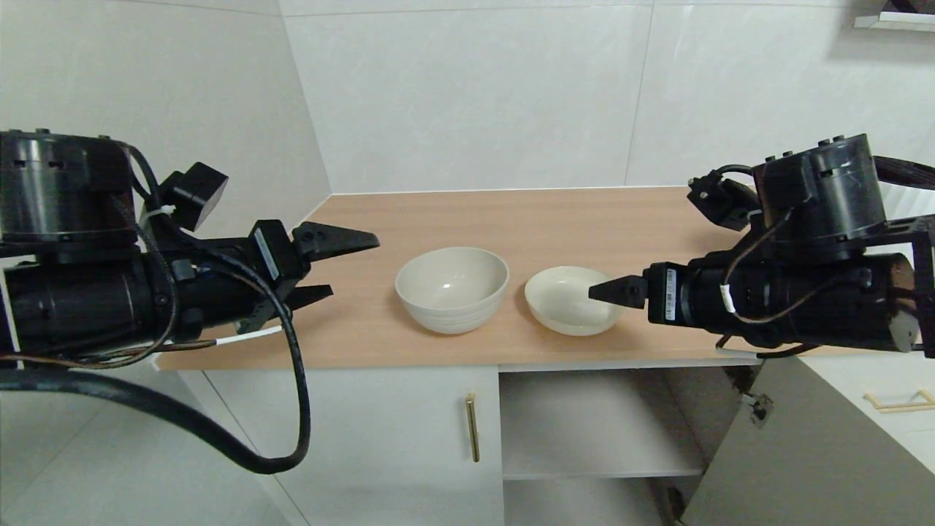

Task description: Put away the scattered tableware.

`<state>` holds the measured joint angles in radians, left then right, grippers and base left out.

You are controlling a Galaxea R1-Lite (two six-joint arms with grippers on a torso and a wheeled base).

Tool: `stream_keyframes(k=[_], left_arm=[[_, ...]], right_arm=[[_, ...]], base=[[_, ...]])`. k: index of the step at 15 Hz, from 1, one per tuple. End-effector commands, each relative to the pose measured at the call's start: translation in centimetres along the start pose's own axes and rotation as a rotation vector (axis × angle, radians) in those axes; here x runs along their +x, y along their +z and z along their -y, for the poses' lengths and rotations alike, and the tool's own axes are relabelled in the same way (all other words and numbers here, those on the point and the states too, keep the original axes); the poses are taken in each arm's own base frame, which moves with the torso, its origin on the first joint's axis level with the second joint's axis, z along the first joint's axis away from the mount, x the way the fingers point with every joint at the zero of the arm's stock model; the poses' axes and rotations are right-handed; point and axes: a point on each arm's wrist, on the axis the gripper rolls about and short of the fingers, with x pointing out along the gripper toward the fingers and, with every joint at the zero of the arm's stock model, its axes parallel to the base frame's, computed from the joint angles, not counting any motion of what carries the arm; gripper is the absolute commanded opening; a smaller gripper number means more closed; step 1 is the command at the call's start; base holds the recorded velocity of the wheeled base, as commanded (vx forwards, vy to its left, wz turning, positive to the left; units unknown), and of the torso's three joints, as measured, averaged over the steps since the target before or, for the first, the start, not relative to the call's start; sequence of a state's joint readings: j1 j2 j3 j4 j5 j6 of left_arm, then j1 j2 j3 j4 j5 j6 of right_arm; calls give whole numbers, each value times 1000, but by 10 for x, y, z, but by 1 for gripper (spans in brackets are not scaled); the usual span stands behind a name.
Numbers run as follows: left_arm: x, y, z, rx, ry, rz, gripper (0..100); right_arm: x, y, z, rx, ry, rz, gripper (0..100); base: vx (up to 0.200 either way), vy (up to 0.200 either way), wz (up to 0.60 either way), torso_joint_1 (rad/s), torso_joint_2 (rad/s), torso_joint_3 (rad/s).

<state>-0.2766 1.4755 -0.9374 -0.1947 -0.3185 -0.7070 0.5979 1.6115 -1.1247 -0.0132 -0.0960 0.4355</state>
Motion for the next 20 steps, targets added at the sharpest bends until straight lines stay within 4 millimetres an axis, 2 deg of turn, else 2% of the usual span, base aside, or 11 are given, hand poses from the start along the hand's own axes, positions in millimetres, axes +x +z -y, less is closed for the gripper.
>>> stream_keyframes(k=[1,4,6,8,11,15,20], left_arm=[[21,-8,-10,-22,62,-66,100],[35,-8,-16,-39,143,-91,100],[42,-13,-15,-42,144,-112,100],[57,-23,-12,-60,153,-130,100],[70,-27,-14,-50,167,-111,100],[84,-23,-14,-53,141,-79,100],[88,-24,-17,-71,151,-81,100]], right_arm=[[26,3,7,14,-82,-4,100],[33,6,14,26,-115,0,100],[33,5,14,29,-117,1,100],[33,3,16,31,-115,-7,100],[33,3,16,30,-115,-3,100],[34,2,16,28,-119,-5,100],[35,3,16,28,-121,-4,100]], base=[[0,0,0,0,0,0],[0,0,0,0,0,0],[0,0,0,0,0,0],[0,0,0,0,0,0],[0,0,0,0,0,0],[0,0,0,0,0,0],[0,0,0,0,0,0]])
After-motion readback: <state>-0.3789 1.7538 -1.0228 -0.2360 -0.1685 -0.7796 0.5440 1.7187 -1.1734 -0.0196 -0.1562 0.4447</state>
